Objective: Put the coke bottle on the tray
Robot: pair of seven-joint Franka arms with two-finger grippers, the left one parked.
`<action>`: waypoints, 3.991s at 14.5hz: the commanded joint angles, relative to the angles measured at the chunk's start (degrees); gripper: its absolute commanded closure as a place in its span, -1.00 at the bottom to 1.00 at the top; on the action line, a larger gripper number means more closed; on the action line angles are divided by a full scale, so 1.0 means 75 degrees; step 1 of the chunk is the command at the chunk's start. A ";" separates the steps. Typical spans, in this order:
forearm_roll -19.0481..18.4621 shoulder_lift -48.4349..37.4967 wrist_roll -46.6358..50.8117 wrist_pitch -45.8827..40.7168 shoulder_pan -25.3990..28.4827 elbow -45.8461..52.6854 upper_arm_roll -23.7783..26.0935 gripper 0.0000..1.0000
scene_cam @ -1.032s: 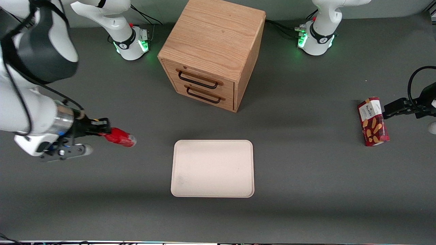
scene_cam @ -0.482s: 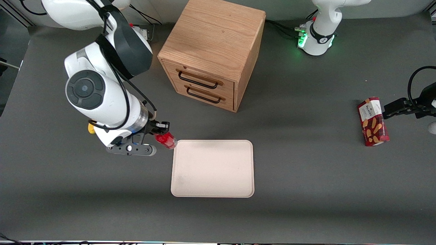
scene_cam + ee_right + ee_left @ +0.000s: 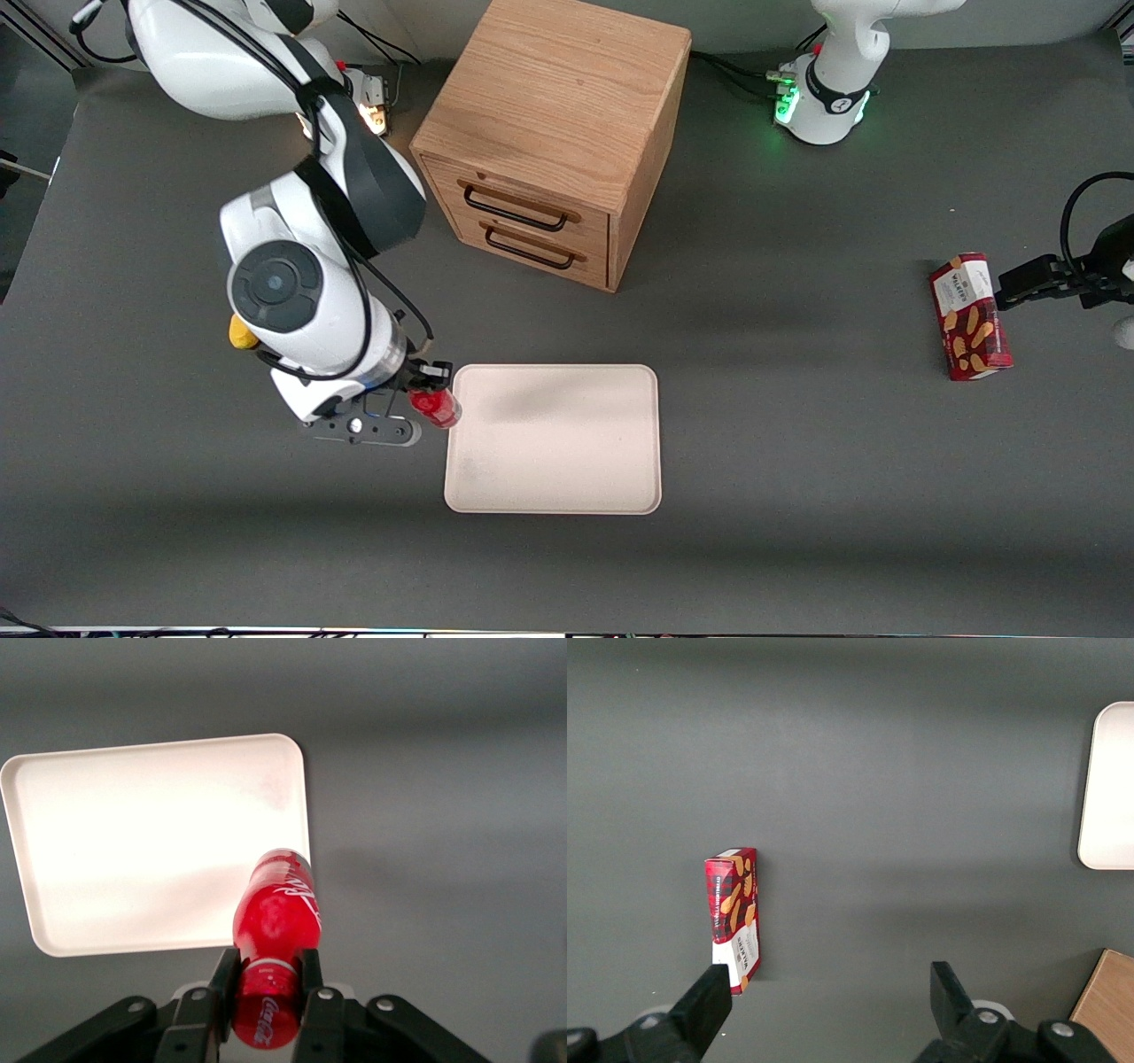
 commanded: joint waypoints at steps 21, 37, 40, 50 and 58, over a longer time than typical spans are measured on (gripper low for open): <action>-0.0076 0.0916 0.0121 0.1957 0.0010 -0.0950 -0.0043 0.93; -0.0042 -0.0956 0.0110 -0.0559 -0.0469 -0.0950 0.0038 -1.00; 0.0157 -0.1636 0.0040 -0.1345 -0.0669 -0.0950 0.0039 -1.00; 0.0486 -0.5057 -0.3098 -0.1175 -0.2286 -0.4309 -0.0124 -1.00; 0.0873 -0.5541 -0.4144 -0.0610 -0.2275 -0.5086 -0.1460 -1.00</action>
